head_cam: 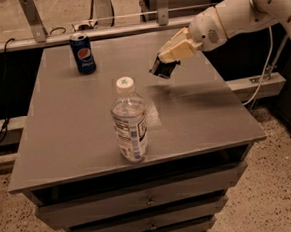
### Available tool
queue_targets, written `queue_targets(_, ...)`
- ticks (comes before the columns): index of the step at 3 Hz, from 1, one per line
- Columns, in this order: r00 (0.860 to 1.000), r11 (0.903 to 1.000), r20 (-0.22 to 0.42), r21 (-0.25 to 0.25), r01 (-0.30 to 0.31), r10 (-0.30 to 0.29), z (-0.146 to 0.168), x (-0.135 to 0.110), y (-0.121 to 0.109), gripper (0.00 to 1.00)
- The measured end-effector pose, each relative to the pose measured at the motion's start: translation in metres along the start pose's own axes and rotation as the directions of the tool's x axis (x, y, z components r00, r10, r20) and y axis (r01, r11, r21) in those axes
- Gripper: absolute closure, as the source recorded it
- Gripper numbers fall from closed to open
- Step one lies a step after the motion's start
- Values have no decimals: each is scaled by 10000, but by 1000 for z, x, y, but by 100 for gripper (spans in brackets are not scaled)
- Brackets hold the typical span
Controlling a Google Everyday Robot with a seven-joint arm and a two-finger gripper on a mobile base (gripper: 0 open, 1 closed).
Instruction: Move rxbar chocolate near blue plastic bottle
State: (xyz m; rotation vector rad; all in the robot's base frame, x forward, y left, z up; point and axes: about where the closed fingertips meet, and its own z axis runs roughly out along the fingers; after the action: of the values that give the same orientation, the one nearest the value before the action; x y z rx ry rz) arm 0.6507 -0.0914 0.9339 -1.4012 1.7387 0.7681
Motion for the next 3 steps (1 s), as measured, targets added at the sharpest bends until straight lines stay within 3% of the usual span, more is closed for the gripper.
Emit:
queue_targets(1, 9988, 9955, 381, -878, 354, -322, -6, 1, 47, 100)
queue_targets(2, 9940, 9871, 836, -1376, 821, -710, -7, 4, 87, 100)
queue_targets(3, 9909, 9840, 1054, -1486, 987, -835, -6, 14, 109, 100)
